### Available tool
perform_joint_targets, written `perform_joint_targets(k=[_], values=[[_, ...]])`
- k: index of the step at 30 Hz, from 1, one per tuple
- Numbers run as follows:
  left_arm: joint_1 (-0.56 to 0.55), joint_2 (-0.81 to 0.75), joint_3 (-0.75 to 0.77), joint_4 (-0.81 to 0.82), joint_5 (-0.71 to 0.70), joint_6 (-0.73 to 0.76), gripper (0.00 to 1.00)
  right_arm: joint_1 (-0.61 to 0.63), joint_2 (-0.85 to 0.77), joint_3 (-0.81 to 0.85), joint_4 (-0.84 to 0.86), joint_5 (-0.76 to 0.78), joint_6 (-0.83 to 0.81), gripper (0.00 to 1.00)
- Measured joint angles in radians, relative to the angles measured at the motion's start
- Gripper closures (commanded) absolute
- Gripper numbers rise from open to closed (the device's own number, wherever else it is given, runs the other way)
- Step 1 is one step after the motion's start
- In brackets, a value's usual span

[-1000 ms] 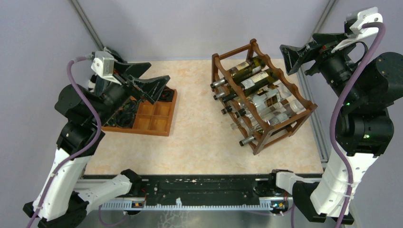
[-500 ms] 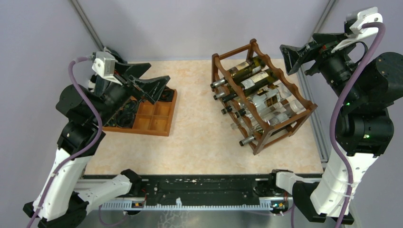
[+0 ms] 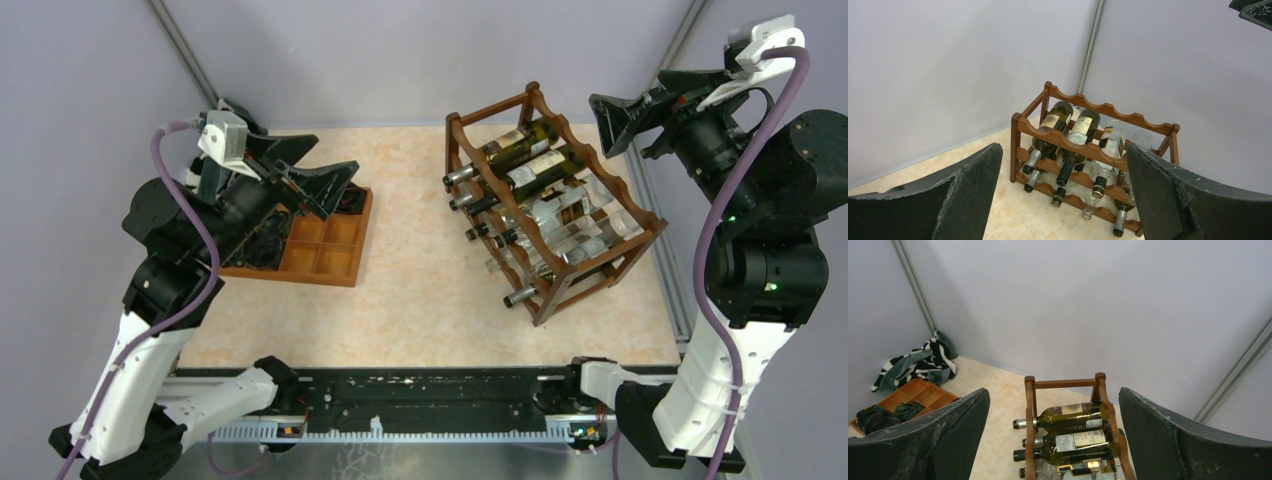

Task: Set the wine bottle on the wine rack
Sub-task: Reset both arms

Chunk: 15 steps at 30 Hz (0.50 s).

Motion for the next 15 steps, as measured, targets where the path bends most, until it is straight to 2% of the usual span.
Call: perform_joint_targets(k=[15], values=[[0.0, -0.013, -0.007, -0.014, -0.008, 0.0, 0.01, 0.0, 0.0, -0.006, 0.001, 0.005, -0.009, 0.02]])
